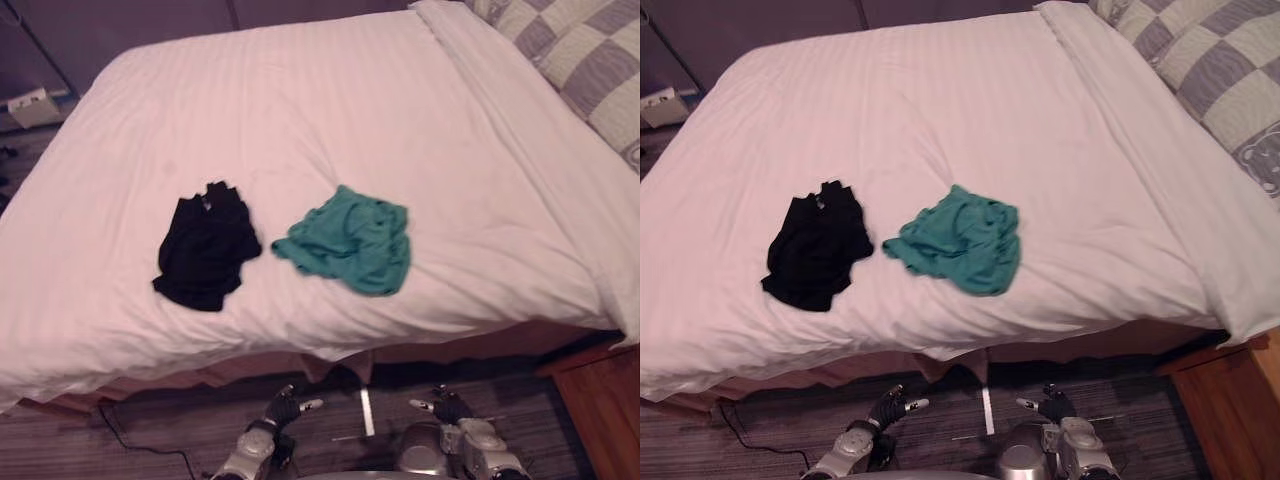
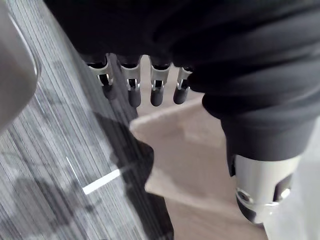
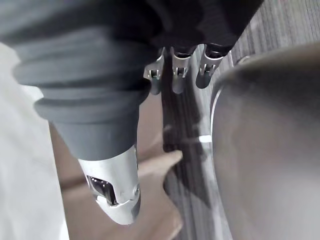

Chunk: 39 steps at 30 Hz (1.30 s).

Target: Tidy the bed and pick cloth on bed and put in laundry

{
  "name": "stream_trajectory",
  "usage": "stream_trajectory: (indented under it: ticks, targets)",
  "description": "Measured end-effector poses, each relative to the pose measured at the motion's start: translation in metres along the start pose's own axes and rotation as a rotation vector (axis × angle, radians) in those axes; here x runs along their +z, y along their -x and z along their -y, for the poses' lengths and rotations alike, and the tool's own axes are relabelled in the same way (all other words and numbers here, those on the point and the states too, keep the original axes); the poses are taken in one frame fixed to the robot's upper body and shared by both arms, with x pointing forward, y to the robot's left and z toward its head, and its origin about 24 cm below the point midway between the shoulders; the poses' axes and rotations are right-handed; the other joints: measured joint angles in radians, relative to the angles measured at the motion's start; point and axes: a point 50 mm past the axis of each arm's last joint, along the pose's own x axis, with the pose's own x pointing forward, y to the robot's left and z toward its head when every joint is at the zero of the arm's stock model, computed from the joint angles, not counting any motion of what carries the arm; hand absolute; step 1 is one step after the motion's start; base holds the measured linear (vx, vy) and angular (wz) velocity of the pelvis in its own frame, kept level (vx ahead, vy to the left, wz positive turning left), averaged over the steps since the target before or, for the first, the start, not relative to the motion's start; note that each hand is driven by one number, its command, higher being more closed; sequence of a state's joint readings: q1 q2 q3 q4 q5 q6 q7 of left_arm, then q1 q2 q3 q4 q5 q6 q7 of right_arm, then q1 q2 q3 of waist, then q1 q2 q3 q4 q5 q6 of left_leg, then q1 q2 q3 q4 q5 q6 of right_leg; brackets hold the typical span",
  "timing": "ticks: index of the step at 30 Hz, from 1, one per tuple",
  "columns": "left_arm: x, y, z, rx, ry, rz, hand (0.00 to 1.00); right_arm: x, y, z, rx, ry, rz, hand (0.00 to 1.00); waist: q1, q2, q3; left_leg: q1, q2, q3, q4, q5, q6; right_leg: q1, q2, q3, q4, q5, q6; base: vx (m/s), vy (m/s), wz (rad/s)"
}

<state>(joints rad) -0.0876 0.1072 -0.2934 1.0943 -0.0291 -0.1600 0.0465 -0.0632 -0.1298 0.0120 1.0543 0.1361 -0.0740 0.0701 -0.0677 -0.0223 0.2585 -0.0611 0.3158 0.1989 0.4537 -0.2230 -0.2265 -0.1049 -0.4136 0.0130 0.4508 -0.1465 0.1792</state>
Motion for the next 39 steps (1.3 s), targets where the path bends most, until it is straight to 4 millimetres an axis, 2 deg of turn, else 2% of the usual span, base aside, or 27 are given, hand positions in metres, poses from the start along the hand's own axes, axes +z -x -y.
stream_trajectory:
  ticks: [1, 2, 3, 4, 5, 6, 7, 8, 9, 10, 12, 16, 20, 22, 23, 25, 26, 27, 28, 29, 30, 31, 33, 34, 36, 38, 39]
  targets:
    - [-0.007, 0.002, -0.007, 0.024, -0.003, -0.023, 0.00, 0.008, -0.003, -0.011, 0.055, 0.053, 0.022, 0.00, 0.017, 0.012, -0.001, 0.027, 0.006, 0.058, -0.017, 0.004, 0.014, -0.013, -0.007, -0.096, -0.020, 0.086, -0.117, -0.11, 0.509, -1.07]
    - [-0.011, 0.004, -0.012, 0.040, -0.003, -0.034, 0.00, 0.009, -0.003, -0.017, 0.085, 0.084, 0.023, 0.00, 0.026, 0.009, -0.004, 0.050, 0.007, 0.078, -0.034, 0.008, 0.020, -0.023, -0.001, -0.137, -0.011, 0.082, -0.111, -0.08, 0.370, -1.09]
    - [-0.021, 0.008, -0.026, 0.086, 0.004, -0.070, 0.00, 0.009, -0.003, -0.034, 0.168, 0.144, 0.022, 0.00, 0.030, 0.003, -0.015, 0.084, 0.014, 0.112, -0.095, 0.032, 0.029, -0.024, 0.067, -0.220, 0.004, 0.048, -0.068, -0.05, 0.198, -0.60]
    - [-0.022, 0.008, -0.032, 0.100, 0.005, -0.078, 0.00, 0.008, -0.003, -0.040, 0.195, 0.161, 0.026, 0.00, 0.025, 0.000, -0.019, 0.085, 0.013, 0.114, -0.124, 0.048, 0.034, -0.019, 0.119, -0.240, 0.007, 0.025, -0.047, -0.02, 0.161, -0.30]
    - [-0.018, 0.007, -0.035, 0.110, 0.007, -0.069, 0.00, 0.010, -0.003, -0.047, 0.225, 0.179, 0.032, 0.00, 0.026, 0.001, -0.021, 0.077, 0.001, 0.111, -0.176, 0.079, 0.046, -0.022, 0.205, -0.255, 0.000, -0.030, -0.047, -0.01, 0.109, 0.39]
    - [-0.009, 0.003, -0.030, 0.096, 0.010, -0.051, 0.00, 0.014, -0.003, -0.048, 0.237, 0.210, 0.045, 0.00, 0.012, 0.017, -0.021, 0.055, -0.025, 0.080, -0.241, 0.123, 0.067, -0.023, 0.296, -0.196, -0.053, -0.072, -0.088, -0.01, 0.088, 0.67]
    - [-0.007, 0.002, -0.024, 0.084, 0.017, -0.048, 0.00, 0.016, -0.003, -0.047, 0.236, 0.218, 0.055, 0.00, -0.001, 0.015, -0.026, 0.044, -0.043, 0.056, -0.274, 0.156, 0.077, -0.015, 0.318, -0.158, -0.088, -0.068, -0.089, -0.02, 0.097, 1.12]
    - [-0.002, 0.000, -0.019, 0.073, 0.023, -0.036, 0.00, 0.019, -0.004, -0.047, 0.233, 0.220, 0.061, 0.00, -0.018, 0.034, -0.024, 0.039, -0.077, 0.020, -0.335, 0.202, 0.087, 0.000, 0.340, -0.115, -0.129, -0.057, -0.102, -0.01, 0.078, 1.23]
    - [0.001, -0.001, -0.008, 0.048, 0.028, -0.028, 0.00, 0.018, -0.004, -0.046, 0.234, 0.218, 0.056, 0.00, -0.027, 0.051, -0.023, 0.042, -0.097, -0.008, -0.381, 0.238, 0.092, 0.012, 0.347, -0.091, -0.144, -0.052, -0.109, 0.00, 0.076, 1.06]
    - [0.001, -0.001, -0.004, 0.039, 0.027, -0.026, 0.00, 0.017, -0.004, -0.045, 0.231, 0.219, 0.055, 0.00, -0.025, 0.055, -0.024, 0.042, -0.100, -0.019, -0.388, 0.243, 0.092, 0.018, 0.343, -0.097, -0.146, -0.051, -0.110, 0.02, 0.011, 0.70]
    - [-0.008, 0.001, 0.001, 0.047, 0.033, -0.061, 0.00, 0.015, -0.003, -0.050, 0.240, 0.178, 0.049, 0.00, -0.005, 0.059, -0.024, 0.047, -0.102, -0.051, -0.383, 0.246, 0.092, 0.054, 0.337, -0.143, -0.146, -0.050, -0.111, 0.03, -0.026, 0.48]
    - [-0.021, 0.005, -0.008, 0.137, 0.144, -0.139, 0.00, 0.008, -0.004, -0.039, 0.150, 0.098, -0.002, 0.00, 0.019, 0.059, -0.025, 0.048, -0.120, -0.055, -0.389, 0.275, 0.101, 0.068, 0.322, -0.146, -0.150, -0.051, -0.111, -0.02, -0.011, 0.23]
    - [-0.047, 0.016, -0.026, 0.289, 0.298, -0.251, 0.00, -0.009, -0.001, -0.004, -0.093, -0.108, -0.080, 0.00, 0.025, 0.061, -0.027, 0.092, -0.125, -0.050, -0.439, 0.288, 0.100, 0.095, 0.320, -0.147, -0.160, -0.052, -0.108, -0.06, 0.000, 0.05]
    - [-0.066, 0.027, -0.041, 0.394, 0.372, -0.306, 0.00, -0.032, 0.011, 0.029, -0.304, -0.230, -0.160, 0.00, 0.028, 0.061, -0.037, 0.115, -0.130, -0.047, -0.455, 0.289, 0.099, 0.111, 0.315, -0.147, -0.167, -0.054, -0.102, -0.06, 0.005, 0.01]
    - [-0.073, 0.031, -0.046, 0.415, 0.372, -0.326, 0.00, -0.037, 0.014, 0.038, -0.349, -0.249, -0.180, 0.00, 0.028, 0.062, -0.038, 0.116, -0.132, -0.047, -0.456, 0.289, 0.099, 0.115, 0.314, -0.146, -0.167, -0.054, -0.101, -0.04, 0.014, 0.01]
    - [-0.095, 0.048, -0.067, 0.509, 0.367, -0.394, 0.00, -0.053, 0.033, 0.081, -0.557, -0.346, -0.225, 0.00, 0.026, 0.071, -0.044, 0.124, -0.141, -0.034, -0.474, 0.291, 0.102, 0.116, 0.305, -0.143, -0.166, -0.051, -0.096, 0.00, 0.000, 0.00]
    - [-0.099, 0.051, -0.073, 0.538, 0.373, -0.404, 0.00, -0.056, 0.039, 0.092, -0.604, -0.362, -0.228, 0.00, 0.027, 0.074, -0.046, 0.128, -0.143, -0.031, -0.483, 0.293, 0.104, 0.116, 0.304, -0.143, -0.167, -0.051, -0.095, -0.05, 0.022, -0.06]
    - [-0.105, 0.059, -0.087, 0.594, 0.363, -0.418, 0.00, -0.057, 0.048, 0.114, -0.691, -0.378, -0.222, 0.00, 0.028, 0.080, -0.049, 0.128, -0.146, -0.025, -0.495, 0.297, 0.108, 0.116, 0.302, -0.141, -0.170, -0.050, -0.093, -0.05, 0.017, -0.06]
    - [-0.108, 0.069, -0.112, 0.671, 0.322, -0.419, 0.00, -0.049, 0.059, 0.141, -0.785, -0.369, -0.186, 0.00, 0.027, 0.086, -0.053, 0.133, -0.149, -0.023, -0.511, 0.300, 0.110, 0.115, 0.301, -0.141, -0.174, -0.050, -0.092, -0.05, 0.014, -0.04]
    - [-0.106, 0.072, -0.123, 0.699, 0.305, -0.410, 0.00, -0.043, 0.063, 0.151, -0.819, -0.359, -0.162, 0.00, 0.026, 0.088, -0.054, 0.136, -0.150, -0.020, -0.520, 0.302, 0.111, 0.114, 0.300, -0.141, -0.176, -0.051, -0.092, 0.00, 0.000, 0.00]
    - [-0.100, 0.078, -0.146, 0.759, 0.264, -0.379, 0.00, -0.028, 0.070, 0.170, -0.878, -0.313, -0.097, 0.00, 0.025, 0.091, -0.057, 0.141, -0.152, -0.016, -0.533, 0.307, 0.112, 0.111, 0.299, -0.139, -0.176, -0.052, -0.090, 0.00, 0.009, -0.03]
    - [-0.094, 0.081, -0.160, 0.798, 0.228, -0.347, 0.00, -0.018, 0.073, 0.179, -0.906, -0.274, -0.058, 0.00, 0.025, 0.093, -0.058, 0.141, -0.153, -0.011, -0.541, 0.307, 0.112, 0.108, 0.299, -0.137, -0.176, -0.053, -0.089, -0.02, 0.010, -0.06]
    - [-0.057, 0.087, -0.205, 0.945, 0.092, -0.207, 0.00, 0.027, 0.080, 0.201, -0.995, -0.118, 0.090, 0.00, 0.025, 0.097, -0.061, 0.134, -0.158, -0.003, -0.552, 0.307, 0.112, 0.094, 0.296, -0.129, -0.177, -0.053, -0.089, -0.01, 0.007, -0.02]
    - [-0.043, 0.088, -0.216, 0.985, 0.056, -0.156, 0.00, 0.040, 0.080, 0.203, -1.020, -0.044, 0.127, 0.00, 0.025, 0.098, -0.062, 0.129, -0.159, -0.002, -0.552, 0.307, 0.113, 0.087, 0.295, -0.127, -0.177, -0.053, -0.089, 0.00, 0.000, 0.00]
    - [0.018, 0.088, -0.244, 1.087, -0.038, 0.054, 0.00, 0.091, 0.078, 0.196, -1.050, 0.194, 0.275, 0.00, 0.025, 0.096, -0.061, 0.114, -0.162, -0.004, -0.545, 0.315, 0.116, 0.069, 0.295, -0.123, -0.180, -0.047, -0.093, 0.08, 0.017, 0.03]
    - [0.064, 0.088, -0.255, 1.122, -0.085, 0.210, 0.00, 0.127, 0.075, 0.183, -1.031, 0.316, 0.389, 0.00, 0.024, 0.094, -0.060, 0.098, -0.163, -0.006, -0.543, 0.325, 0.118, 0.060, 0.293, -0.127, -0.189, -0.038, -0.088, 0.12, 0.008, 0.08]
    - [0.112, 0.091, -0.259, 1.127, -0.122, 0.370, 0.00, 0.161, 0.075, 0.171, -1.010, 0.406, 0.486, 0.00, 0.024, 0.092, -0.060, 0.086, -0.166, -0.008, -0.541, 0.332, 0.123, 0.055, 0.293, -0.126, -0.194, -0.024, -0.084, 0.11, 0.007, 0.05]
